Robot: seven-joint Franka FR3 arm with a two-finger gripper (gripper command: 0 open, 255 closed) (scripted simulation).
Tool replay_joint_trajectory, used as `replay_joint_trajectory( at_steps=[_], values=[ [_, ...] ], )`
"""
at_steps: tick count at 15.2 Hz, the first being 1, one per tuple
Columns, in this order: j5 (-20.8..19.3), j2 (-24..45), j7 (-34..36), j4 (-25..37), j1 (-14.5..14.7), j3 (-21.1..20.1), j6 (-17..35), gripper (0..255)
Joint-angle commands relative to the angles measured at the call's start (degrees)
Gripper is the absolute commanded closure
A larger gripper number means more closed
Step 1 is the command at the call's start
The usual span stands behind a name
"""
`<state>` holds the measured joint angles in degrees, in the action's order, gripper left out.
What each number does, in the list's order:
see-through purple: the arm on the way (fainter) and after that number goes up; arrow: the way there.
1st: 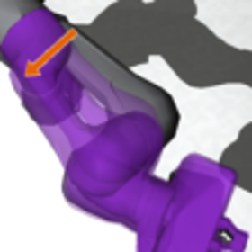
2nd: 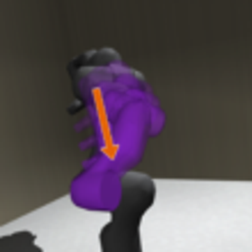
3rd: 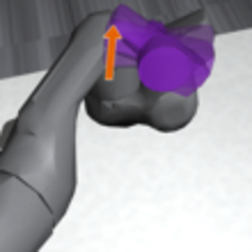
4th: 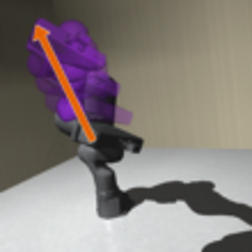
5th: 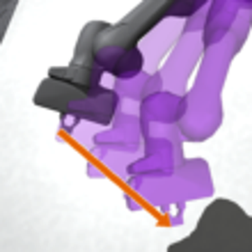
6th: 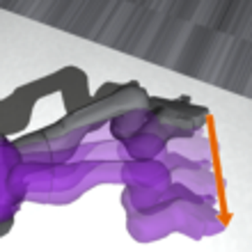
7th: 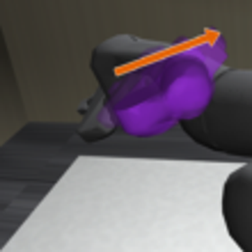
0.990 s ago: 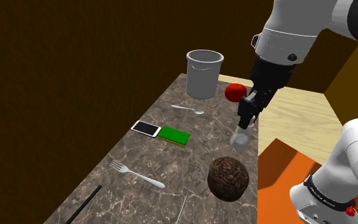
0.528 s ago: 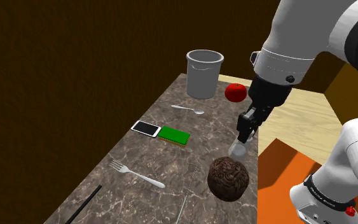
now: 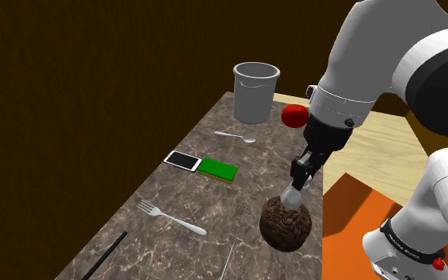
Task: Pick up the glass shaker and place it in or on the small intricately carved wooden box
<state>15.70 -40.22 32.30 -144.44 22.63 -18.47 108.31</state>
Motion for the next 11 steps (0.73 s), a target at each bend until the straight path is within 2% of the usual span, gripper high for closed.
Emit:
replay_joint_trajectory(
  at_steps=[1,6,11],
  values=[
    [0.4,0.1,0.0,-1.5,0.2,-0.4,1.6,255],
    [1.0,0.7,-0.3,-4.5,0.4,-1.1,5.2,255],
    [1.0,0.7,-0.3,-4.5,0.4,-1.1,5.2,255]
  ],
)
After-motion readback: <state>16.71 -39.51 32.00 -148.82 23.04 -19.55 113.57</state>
